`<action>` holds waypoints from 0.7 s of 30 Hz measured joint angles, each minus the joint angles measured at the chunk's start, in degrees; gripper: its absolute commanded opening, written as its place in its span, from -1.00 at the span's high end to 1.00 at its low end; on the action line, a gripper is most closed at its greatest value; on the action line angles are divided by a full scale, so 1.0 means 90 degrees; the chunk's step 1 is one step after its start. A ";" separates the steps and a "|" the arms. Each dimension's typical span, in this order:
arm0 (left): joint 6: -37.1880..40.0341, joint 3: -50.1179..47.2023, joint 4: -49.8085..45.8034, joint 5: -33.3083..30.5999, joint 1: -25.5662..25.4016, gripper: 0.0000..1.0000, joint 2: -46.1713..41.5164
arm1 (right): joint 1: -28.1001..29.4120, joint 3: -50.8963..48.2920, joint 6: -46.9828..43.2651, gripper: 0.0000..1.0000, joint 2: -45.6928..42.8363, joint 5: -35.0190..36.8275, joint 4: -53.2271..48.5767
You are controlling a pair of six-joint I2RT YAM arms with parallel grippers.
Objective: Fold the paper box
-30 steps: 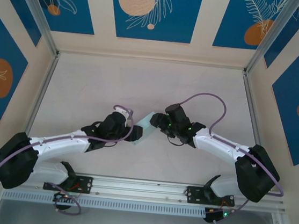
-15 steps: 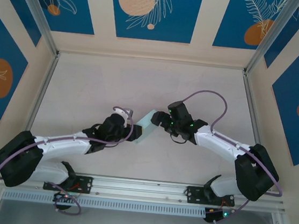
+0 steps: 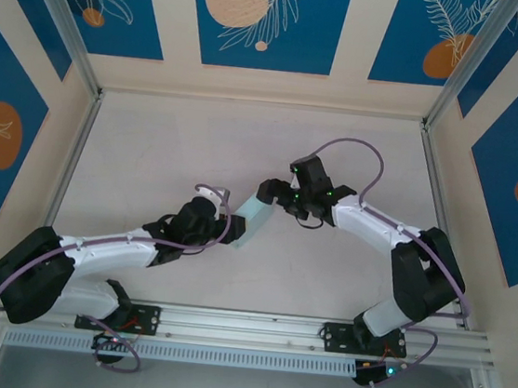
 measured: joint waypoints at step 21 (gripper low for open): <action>-0.0702 -0.0551 -0.1069 0.0311 0.0488 -0.30 -0.1530 | -0.0056 -0.0369 0.0029 -0.57 0.0367 -0.0617 0.1124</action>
